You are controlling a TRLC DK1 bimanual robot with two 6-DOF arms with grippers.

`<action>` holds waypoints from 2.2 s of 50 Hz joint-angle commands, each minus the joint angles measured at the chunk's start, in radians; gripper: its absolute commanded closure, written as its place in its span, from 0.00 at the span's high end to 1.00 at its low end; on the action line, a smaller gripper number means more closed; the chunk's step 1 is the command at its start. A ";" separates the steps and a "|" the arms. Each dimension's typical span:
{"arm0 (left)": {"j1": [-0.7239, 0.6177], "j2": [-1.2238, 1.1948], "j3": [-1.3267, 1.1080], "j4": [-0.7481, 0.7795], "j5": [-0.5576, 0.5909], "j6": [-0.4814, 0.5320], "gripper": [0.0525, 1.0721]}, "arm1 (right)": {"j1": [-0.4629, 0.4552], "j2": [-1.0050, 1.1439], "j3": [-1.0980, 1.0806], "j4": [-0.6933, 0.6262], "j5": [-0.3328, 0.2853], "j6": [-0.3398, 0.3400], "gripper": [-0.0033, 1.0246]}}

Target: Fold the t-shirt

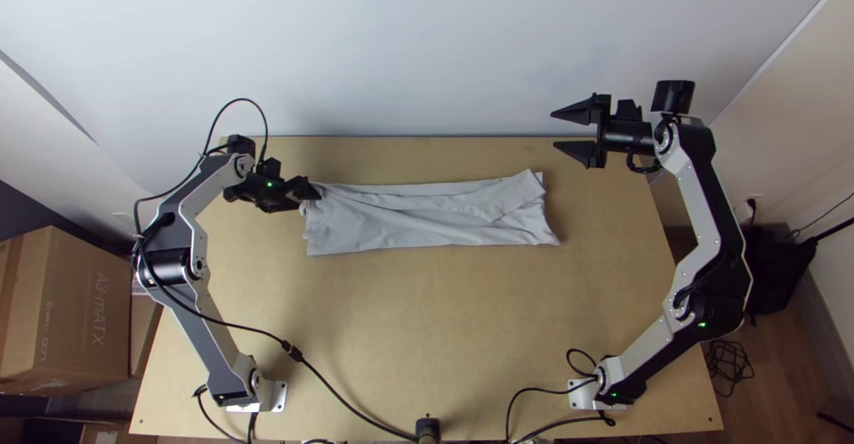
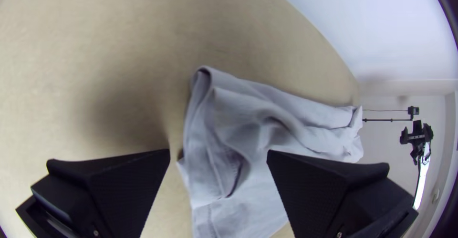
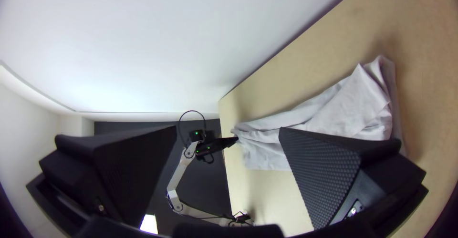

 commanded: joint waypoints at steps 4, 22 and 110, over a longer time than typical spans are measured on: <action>-0.073 0.047 0.001 0.007 -0.017 -0.048 0.96 | 0.012 -0.041 -0.010 -0.003 -0.014 0.031 0.96; -0.119 0.012 -0.054 0.030 -0.066 -0.090 0.58 | 0.013 -0.060 -0.015 -0.003 -0.014 0.033 0.96; -0.558 -0.091 0.537 -0.365 -0.186 -0.208 0.03 | -0.163 -0.301 -0.274 -0.003 -0.046 -0.013 0.96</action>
